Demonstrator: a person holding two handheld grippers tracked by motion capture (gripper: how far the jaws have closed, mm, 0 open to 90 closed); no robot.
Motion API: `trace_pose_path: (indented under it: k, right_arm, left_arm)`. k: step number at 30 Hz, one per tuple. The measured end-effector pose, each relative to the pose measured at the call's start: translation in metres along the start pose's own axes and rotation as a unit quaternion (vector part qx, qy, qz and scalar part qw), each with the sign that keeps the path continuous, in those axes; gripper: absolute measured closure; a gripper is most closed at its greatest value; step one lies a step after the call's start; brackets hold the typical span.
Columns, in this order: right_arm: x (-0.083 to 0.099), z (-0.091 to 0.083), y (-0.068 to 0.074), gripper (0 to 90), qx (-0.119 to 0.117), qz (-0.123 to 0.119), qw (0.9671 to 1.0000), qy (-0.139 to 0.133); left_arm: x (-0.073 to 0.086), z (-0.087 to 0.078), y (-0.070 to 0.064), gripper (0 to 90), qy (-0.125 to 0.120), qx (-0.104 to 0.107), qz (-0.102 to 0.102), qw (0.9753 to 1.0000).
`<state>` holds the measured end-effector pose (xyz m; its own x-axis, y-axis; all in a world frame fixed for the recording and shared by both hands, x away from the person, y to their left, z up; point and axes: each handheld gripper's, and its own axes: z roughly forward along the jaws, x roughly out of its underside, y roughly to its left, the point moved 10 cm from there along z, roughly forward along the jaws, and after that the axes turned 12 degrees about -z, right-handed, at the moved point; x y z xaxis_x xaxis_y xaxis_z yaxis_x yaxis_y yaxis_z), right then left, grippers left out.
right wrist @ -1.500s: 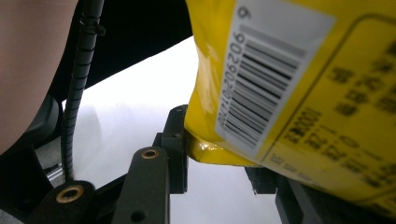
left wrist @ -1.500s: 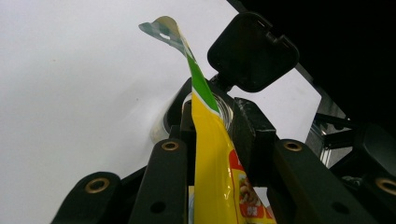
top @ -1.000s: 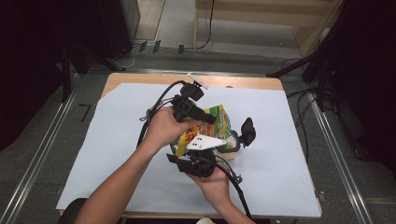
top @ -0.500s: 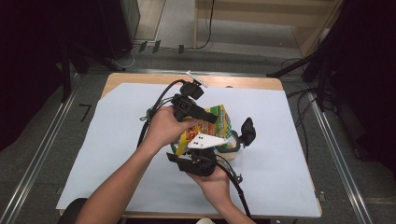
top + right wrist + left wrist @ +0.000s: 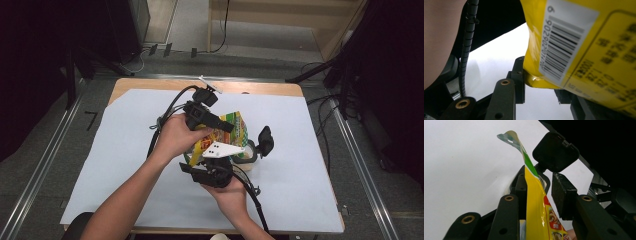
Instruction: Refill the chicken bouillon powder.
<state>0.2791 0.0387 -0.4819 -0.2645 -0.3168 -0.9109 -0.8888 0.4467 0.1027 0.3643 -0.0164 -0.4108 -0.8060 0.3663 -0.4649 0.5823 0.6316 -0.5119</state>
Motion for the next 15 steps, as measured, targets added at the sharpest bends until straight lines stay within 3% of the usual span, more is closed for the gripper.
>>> trace_pose_path:
  k: [7, 11, 15]
  right_arm:
    - [0.0009, 0.0004, 0.0025, 67.3, 0.001, -0.001, 1.0, 0.005]
    - [0.0006, -0.0007, 0.0021, 67.2, 0.004, -0.003, 0.9999, 0.009]
    - [0.0007, 0.0012, 0.0022, 67.2, 0.005, -0.006, 0.9999, 0.012]
  left_arm:
    - [0.002, 0.0007, 0.0029, 74.6, 0.009, -0.007, 0.001, 0.9999]
    - [0.0013, 0.0011, 0.0041, 76.2, 0.016, 0.001, -0.013, 0.9998]
    - [0.002, 0.0007, 0.0058, 76.6, 0.014, -0.004, -0.014, 0.9998]
